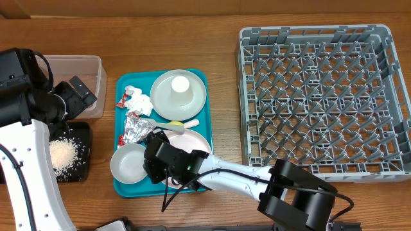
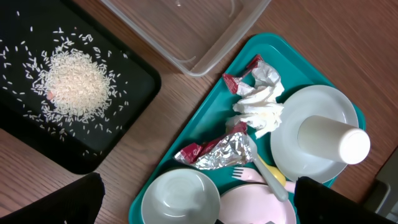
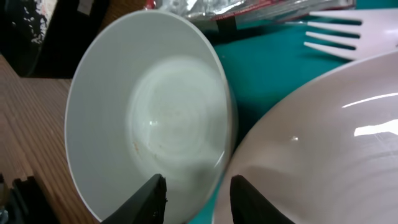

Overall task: Sort waste into correct bins and load items into the dishwasher rack
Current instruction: 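Reach the right gripper to the grey bowl and grasp its rim, then lift the bowl with the right gripper and carry it to the dish rack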

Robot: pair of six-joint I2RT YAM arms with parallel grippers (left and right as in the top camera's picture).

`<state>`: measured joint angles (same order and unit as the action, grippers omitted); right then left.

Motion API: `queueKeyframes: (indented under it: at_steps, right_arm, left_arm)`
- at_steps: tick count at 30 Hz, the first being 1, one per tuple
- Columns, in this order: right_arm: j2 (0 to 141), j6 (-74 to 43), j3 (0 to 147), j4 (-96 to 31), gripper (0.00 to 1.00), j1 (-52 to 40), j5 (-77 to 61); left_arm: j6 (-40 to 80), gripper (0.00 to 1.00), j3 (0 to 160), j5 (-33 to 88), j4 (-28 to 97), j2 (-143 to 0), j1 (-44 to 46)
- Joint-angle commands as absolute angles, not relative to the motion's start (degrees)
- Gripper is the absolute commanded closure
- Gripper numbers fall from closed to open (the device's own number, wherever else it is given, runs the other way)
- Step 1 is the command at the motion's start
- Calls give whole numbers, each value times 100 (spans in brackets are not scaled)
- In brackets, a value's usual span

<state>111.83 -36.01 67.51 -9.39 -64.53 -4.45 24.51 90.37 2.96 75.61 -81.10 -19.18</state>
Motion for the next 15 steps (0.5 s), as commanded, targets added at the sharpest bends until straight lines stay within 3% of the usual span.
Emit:
queueKeyframes:
  at_steps: [1,15]
  right_arm:
    - [11194,-3603,6871,-836,66,-6445,-395]
    - [11194,-3603,6871,-862,84,-6438,-392]
  left_arm:
    - [2534,0,9135,298,7564,-8055,-1927]
    - [2534,0,9135,298,7564,-8055,-1927]
